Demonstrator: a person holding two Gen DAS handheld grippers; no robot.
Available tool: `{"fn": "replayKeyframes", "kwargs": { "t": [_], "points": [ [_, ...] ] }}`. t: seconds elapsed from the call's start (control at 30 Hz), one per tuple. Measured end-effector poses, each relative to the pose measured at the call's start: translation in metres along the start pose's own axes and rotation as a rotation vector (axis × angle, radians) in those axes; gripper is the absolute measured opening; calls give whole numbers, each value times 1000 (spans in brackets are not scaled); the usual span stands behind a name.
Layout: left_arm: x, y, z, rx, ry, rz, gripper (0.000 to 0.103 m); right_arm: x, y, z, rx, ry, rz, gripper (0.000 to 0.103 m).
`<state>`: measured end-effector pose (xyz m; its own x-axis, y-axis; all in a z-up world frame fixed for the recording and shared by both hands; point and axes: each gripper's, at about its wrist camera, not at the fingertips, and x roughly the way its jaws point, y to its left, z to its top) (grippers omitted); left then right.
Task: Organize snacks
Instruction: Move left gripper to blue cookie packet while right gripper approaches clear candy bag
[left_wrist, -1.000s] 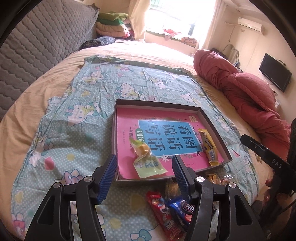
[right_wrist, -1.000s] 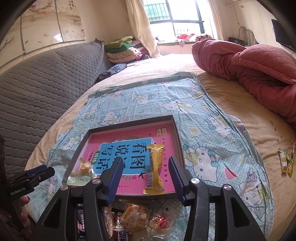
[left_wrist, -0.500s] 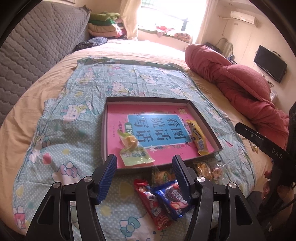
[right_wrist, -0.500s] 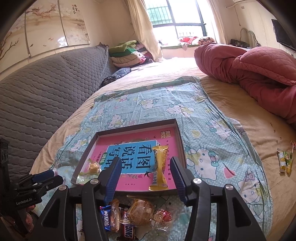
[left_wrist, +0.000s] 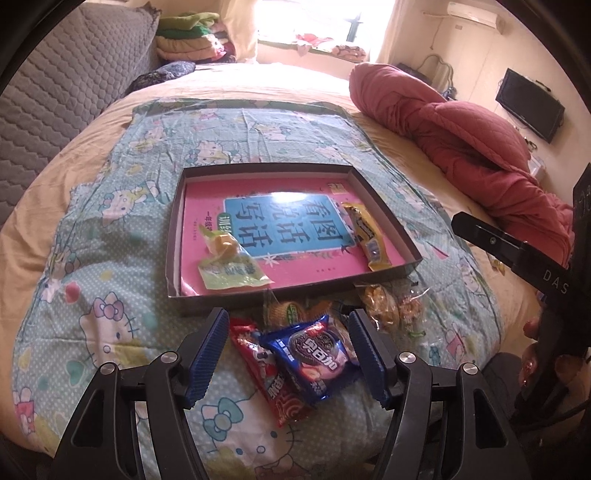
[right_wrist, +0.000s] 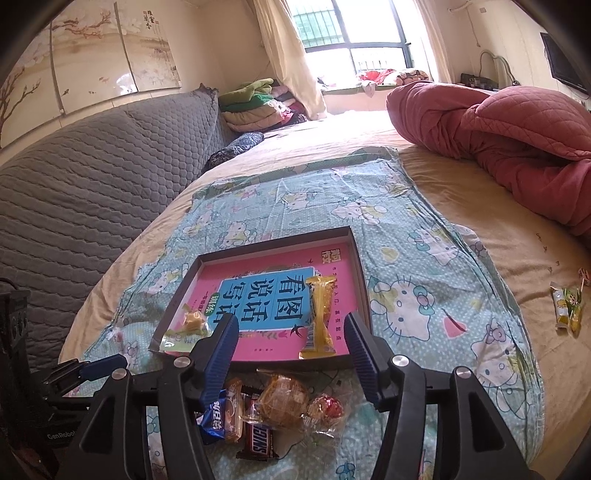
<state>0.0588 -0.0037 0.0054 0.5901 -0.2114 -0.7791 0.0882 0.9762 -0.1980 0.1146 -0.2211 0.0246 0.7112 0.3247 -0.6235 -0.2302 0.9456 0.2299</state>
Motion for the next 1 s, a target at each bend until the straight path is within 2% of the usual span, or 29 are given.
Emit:
{"fn": "replayKeyframes", "kwargs": {
  "t": [0.33,1.0],
  "points": [
    [0,-12,-7,-3,15,2,69,-3,-1,-15,7,36,1,59],
    [16,-23,-21,-41,95,-12,69,3,-12,-39,42,121,-4,60]
  ]
}}
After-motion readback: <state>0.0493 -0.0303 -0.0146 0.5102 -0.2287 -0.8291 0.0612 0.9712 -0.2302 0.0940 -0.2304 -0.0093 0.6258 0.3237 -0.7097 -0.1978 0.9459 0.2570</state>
